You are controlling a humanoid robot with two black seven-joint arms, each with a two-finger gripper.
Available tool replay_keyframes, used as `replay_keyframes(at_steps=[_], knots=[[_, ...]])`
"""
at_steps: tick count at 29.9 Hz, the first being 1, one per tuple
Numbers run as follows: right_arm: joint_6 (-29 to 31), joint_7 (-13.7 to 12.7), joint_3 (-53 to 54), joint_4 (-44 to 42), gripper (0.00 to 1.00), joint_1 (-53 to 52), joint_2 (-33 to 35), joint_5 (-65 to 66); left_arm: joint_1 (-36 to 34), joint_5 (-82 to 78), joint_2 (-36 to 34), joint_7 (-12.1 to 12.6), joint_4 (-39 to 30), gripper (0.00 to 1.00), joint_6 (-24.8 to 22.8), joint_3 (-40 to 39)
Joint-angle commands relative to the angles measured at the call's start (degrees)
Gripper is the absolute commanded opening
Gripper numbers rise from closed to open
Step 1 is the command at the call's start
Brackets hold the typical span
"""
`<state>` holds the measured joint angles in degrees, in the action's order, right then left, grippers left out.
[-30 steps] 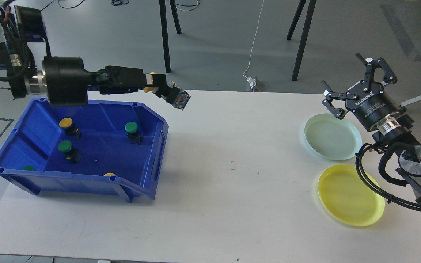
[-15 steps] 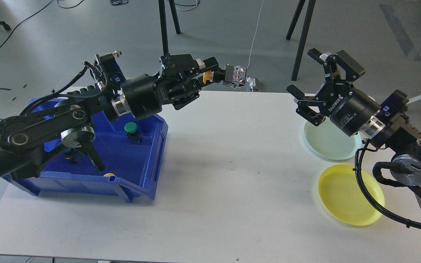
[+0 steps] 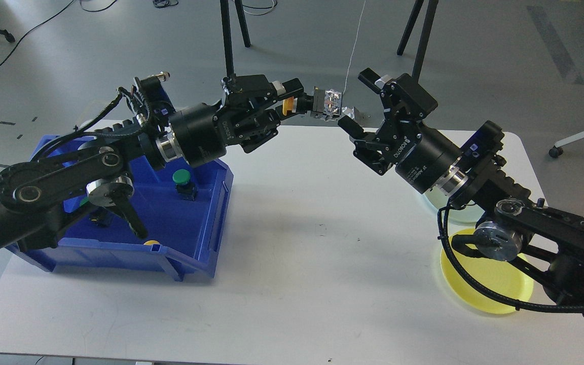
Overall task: Pass button and place on color plate
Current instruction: 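Bring the right gripper to the left gripper and take the button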
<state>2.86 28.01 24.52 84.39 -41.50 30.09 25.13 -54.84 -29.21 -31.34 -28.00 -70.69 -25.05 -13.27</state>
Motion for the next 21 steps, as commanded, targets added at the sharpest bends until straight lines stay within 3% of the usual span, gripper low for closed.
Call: replay_keyframes(at_steps=[1, 8, 14, 21], knots=[[0.04, -0.01, -1.14, -1.16, 0.99, -0.86, -2.23, 0.01, 0.09, 1.17, -0.04, 0.00, 0.11, 0.06, -0.26, 0.00], [0.22, -0.01, -1.31, -2.47, 0.98, -2.09, -4.78, -0.08, 0.09, 1.43, -0.04, 0.00, 0.29, 0.06, -0.79, 0.00], [0.48, -0.01, -3.07, -2.65, 0.91, -2.97, -5.57, -0.08, 0.09, 1.52, -0.04, 0.00, 0.29, 0.06, -0.87, 0.00], [0.48, -0.01, -2.64, -2.65, 0.63, -2.88, -5.48, -0.17, 0.09, 1.52, -0.04, 0.00, 0.29, 0.06, -0.88, 0.00]])
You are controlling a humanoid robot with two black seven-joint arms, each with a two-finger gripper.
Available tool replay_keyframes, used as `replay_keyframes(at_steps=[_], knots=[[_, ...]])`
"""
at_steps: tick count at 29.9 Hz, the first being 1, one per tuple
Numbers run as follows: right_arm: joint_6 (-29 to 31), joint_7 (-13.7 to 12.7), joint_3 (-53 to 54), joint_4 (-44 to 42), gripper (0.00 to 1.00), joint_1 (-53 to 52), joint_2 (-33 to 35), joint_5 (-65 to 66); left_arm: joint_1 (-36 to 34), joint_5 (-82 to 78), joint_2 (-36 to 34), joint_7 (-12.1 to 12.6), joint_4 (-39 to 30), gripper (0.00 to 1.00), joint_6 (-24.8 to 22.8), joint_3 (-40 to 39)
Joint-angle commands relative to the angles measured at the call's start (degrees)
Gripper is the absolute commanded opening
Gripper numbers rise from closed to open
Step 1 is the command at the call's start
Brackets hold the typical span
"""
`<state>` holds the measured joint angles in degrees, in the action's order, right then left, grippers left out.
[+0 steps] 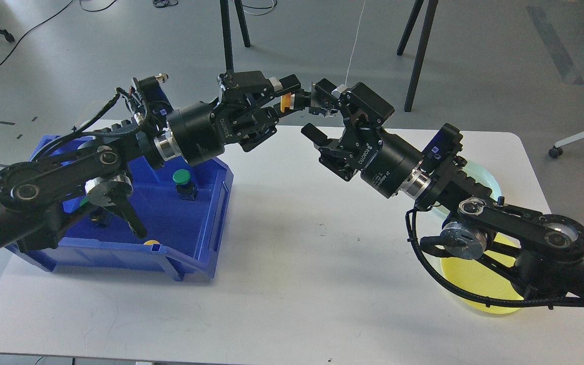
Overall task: Pass button and place on color plate
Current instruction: 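Bring the right gripper to the left gripper and take the button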
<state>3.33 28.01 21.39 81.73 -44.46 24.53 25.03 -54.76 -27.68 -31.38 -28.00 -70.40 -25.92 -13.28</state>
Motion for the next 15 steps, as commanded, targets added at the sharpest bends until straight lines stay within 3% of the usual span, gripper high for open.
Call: replay_keyframes(at_steps=[1, 12, 15], knots=[[0.01, -0.01, 0.75, 0.00, 0.61, 0.17, 0.17, -0.16, 0.00, -0.01, 0.00, 0.00, 0.00, 0.06, -0.01, 0.01], [-0.43, -0.01, 1.81, 0.00, 0.50, 0.43, 0.61, -0.42, 0.00, -0.01, 0.00, 0.00, 0.00, 0.06, -0.10, 0.01], [-0.43, -0.01, 1.81, 0.00, 0.41, 0.43, 0.61, -0.42, 0.00, -0.01, -0.09, 0.00, 0.00, 0.06, -0.10, 0.01]])
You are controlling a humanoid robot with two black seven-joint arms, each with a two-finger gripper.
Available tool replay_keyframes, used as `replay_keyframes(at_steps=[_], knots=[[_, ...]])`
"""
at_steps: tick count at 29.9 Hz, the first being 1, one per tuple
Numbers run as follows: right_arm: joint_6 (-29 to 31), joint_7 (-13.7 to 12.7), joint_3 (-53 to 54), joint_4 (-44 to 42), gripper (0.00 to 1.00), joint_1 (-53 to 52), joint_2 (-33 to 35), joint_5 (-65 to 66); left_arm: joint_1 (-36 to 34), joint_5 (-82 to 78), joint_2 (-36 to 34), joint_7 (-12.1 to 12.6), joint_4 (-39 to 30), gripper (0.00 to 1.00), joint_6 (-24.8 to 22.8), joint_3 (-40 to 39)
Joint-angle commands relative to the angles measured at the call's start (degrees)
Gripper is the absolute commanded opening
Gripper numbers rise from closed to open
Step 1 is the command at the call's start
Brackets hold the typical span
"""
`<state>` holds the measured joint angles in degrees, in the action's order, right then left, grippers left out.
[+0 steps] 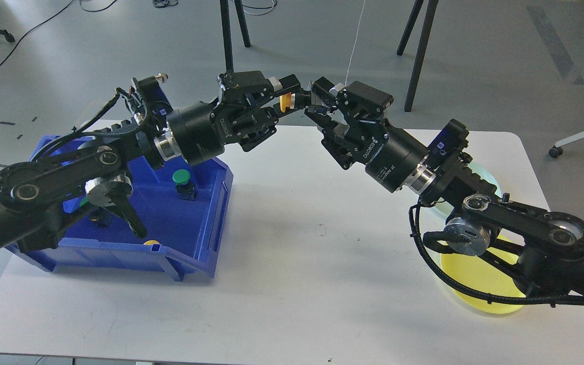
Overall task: Pass button and place on color plate
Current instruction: 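Bring the right gripper to the left gripper and take the button, then carry the button with the right gripper and release it on the yellow plate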
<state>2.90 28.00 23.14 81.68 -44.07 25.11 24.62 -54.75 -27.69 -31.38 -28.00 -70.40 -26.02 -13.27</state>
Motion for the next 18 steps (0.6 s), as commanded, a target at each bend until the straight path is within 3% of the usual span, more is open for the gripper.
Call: replay_keyframes(at_steps=[1, 5, 8, 12, 15, 17, 18], knots=[[0.00, 0.00, 0.07, 0.06, 0.37, 0.04, 0.02, -0.01, 0.00, 0.00, -0.09, 0.00, 0.00, 0.06, -0.08, 0.00], [0.09, 0.00, 0.24, 0.06, 0.10, 0.04, 0.02, 0.08, 0.00, 0.00, -0.09, 0.00, 0.08, 0.06, -0.70, 0.00], [-0.18, 0.00, 0.24, 0.06, 0.02, 0.04, 0.02, -0.01, 0.00, -0.09, 0.00, 0.00, 0.17, 0.08, -0.70, 0.09], [-0.35, 0.00, 0.24, 0.41, 0.00, 0.12, 0.29, -0.53, 0.00, -0.09, 0.00, 0.00, 0.17, 0.19, -0.53, 0.09], [-0.44, 0.00, 0.33, 0.41, 0.00, 0.12, 0.46, -0.62, 0.00, 0.00, 0.09, 0.00, 0.17, 0.39, -0.26, 0.00], [-0.53, 0.00, 0.33, 0.41, 0.00, 0.30, 0.81, -0.62, 0.00, 0.26, 0.26, 0.00, 0.26, 0.67, -0.17, 0.00], [-0.53, 0.00, 0.33, 0.50, 0.00, 0.39, 0.90, -0.62, 0.00, 0.79, 0.52, 0.00, 0.35, 0.70, -0.35, 0.00]])
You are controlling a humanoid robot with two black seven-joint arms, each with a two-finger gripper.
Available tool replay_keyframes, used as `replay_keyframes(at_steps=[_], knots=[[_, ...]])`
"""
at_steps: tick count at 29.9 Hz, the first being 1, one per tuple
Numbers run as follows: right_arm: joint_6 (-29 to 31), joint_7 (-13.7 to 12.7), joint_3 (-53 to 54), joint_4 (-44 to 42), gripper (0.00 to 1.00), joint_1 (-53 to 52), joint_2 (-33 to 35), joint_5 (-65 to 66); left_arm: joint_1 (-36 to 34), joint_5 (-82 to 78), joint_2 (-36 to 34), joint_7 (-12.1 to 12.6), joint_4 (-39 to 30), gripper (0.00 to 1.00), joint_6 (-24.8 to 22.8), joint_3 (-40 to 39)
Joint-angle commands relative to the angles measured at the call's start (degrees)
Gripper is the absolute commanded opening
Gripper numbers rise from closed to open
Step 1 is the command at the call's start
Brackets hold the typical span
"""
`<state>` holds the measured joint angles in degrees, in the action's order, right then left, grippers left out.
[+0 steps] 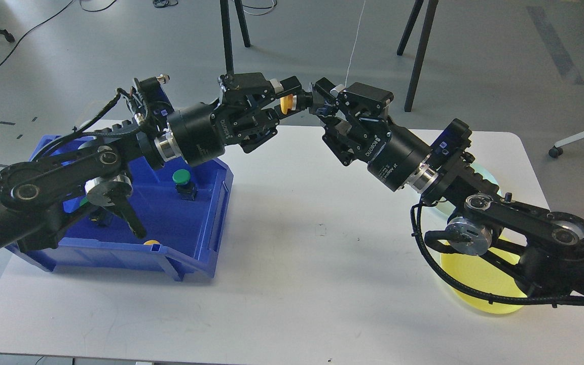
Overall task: Pass button and place on color plate
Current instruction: 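Carry the button with the right gripper and release it on the yellow plate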
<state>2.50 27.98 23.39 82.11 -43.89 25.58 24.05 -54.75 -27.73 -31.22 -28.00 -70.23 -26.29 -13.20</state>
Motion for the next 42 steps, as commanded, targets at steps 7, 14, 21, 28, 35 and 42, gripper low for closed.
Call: replay_keyframes(at_steps=[7, 14, 21, 28, 35, 42], knots=[[-0.12, 0.02, 2.44, 1.12, 0.00, 2.66, 3.94, -0.14, 0.00, 2.59, 0.46, 0.00, 0.88, 0.80, -0.34, -0.07], [-1.17, 0.02, 9.82, 4.98, 0.00, 12.49, 12.63, -0.06, 0.00, 2.77, 0.46, 0.00, 0.88, 0.81, -0.34, -0.07], [-9.16, 0.02, 17.30, 11.31, 0.00, 29.98, 23.53, 0.12, 0.17, 4.17, 0.46, 0.00, 1.85, 0.82, -0.78, -1.56], [-29.28, 0.02, 15.73, 15.71, 0.00, 45.10, 29.17, 7.75, 0.35, 4.26, 0.46, 0.00, 2.12, 0.86, -1.71, -1.65], [-30.50, 0.02, 12.92, 13.79, 0.01, 51.97, 28.82, 12.25, 0.35, 4.17, 0.63, 0.00, 3.08, 0.87, -1.71, -1.65], [-30.50, 0.02, 13.18, 5.97, 0.07, 51.71, 23.91, 7.96, 0.35, 4.17, 0.90, 0.00, 3.26, 0.87, -1.71, -1.65]])
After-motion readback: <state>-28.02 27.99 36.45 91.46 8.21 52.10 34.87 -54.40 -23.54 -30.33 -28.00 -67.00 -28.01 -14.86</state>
